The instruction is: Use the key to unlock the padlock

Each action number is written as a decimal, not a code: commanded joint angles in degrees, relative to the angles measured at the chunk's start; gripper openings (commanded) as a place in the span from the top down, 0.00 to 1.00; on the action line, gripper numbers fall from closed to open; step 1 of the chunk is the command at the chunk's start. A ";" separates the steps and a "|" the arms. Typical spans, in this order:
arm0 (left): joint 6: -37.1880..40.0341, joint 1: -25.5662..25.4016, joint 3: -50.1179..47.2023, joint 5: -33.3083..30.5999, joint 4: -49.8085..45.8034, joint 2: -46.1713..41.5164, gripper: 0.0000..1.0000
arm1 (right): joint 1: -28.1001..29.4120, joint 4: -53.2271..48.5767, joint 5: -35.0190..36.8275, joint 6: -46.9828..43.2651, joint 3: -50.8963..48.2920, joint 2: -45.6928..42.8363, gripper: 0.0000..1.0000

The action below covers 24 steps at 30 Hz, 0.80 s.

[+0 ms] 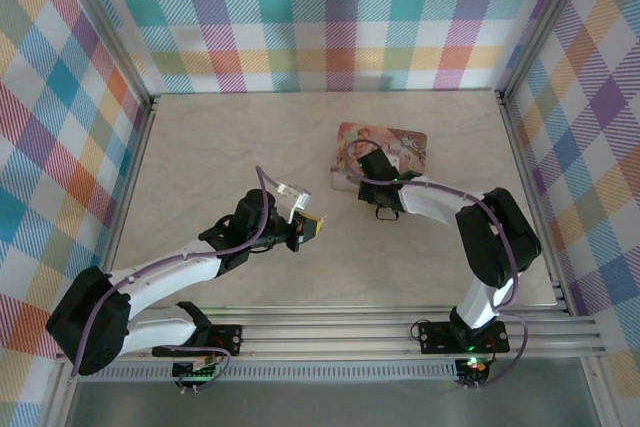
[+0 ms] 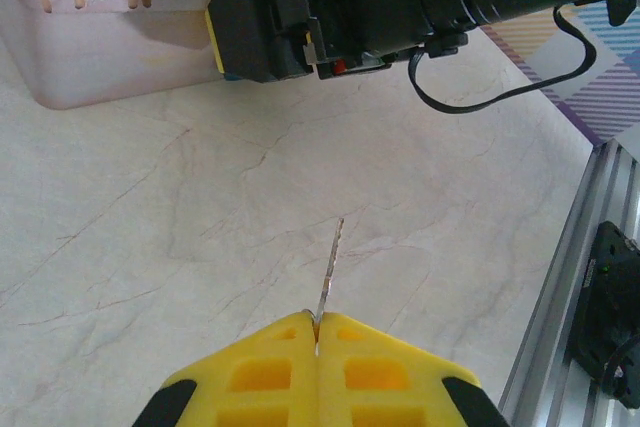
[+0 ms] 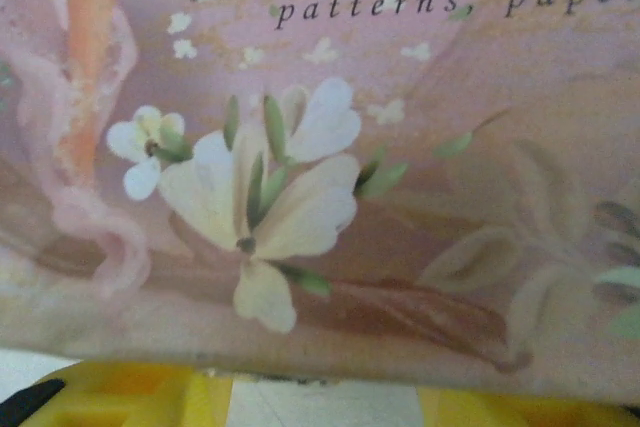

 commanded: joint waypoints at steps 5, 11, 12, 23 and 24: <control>1.53 0.54 -0.19 0.88 2.03 -0.06 1.00 | 0.26 1.40 2.34 -0.18 3.35 3.07 0.53; 1.71 0.58 -0.87 0.40 1.08 -1.38 1.00 | 0.21 1.23 2.23 -0.55 5.35 5.20 0.56; 1.72 0.54 -0.98 0.35 0.98 -1.64 1.00 | 0.19 1.07 2.20 -0.59 5.63 5.53 0.57; 1.98 0.54 -1.95 0.35 0.71 -2.33 1.00 | 0.20 -0.64 2.33 0.45 9.15 8.62 0.58; 2.10 0.55 -1.99 0.35 0.71 -2.27 1.00 | 0.19 -0.70 2.58 0.47 9.41 8.78 0.59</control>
